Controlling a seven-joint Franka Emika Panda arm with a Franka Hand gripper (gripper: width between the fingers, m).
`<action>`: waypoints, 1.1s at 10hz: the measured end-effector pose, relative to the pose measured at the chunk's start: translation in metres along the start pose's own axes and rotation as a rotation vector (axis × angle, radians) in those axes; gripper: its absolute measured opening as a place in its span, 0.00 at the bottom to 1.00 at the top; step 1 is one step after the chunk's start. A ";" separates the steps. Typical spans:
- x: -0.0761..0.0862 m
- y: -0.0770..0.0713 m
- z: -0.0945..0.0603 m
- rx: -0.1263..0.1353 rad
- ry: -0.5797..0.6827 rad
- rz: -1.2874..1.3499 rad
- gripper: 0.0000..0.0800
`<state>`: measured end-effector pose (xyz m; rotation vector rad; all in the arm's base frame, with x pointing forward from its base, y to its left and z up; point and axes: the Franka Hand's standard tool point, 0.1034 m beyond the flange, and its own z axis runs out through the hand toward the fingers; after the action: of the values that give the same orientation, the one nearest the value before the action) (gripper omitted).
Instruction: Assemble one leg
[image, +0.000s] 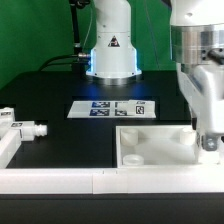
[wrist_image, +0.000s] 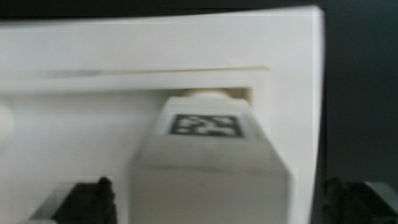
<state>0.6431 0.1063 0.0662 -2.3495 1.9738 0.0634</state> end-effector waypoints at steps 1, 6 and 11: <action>-0.006 0.001 0.002 -0.003 -0.010 -0.210 0.77; -0.002 0.002 0.002 -0.014 0.008 -0.600 0.81; -0.004 -0.004 0.004 0.006 0.063 -1.007 0.69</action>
Offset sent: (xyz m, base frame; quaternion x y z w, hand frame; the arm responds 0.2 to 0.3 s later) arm 0.0000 0.0000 0.0000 0.0000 0.0000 -0.1296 0.9916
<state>0.6461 0.1109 0.0624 -3.0327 0.6024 -0.0754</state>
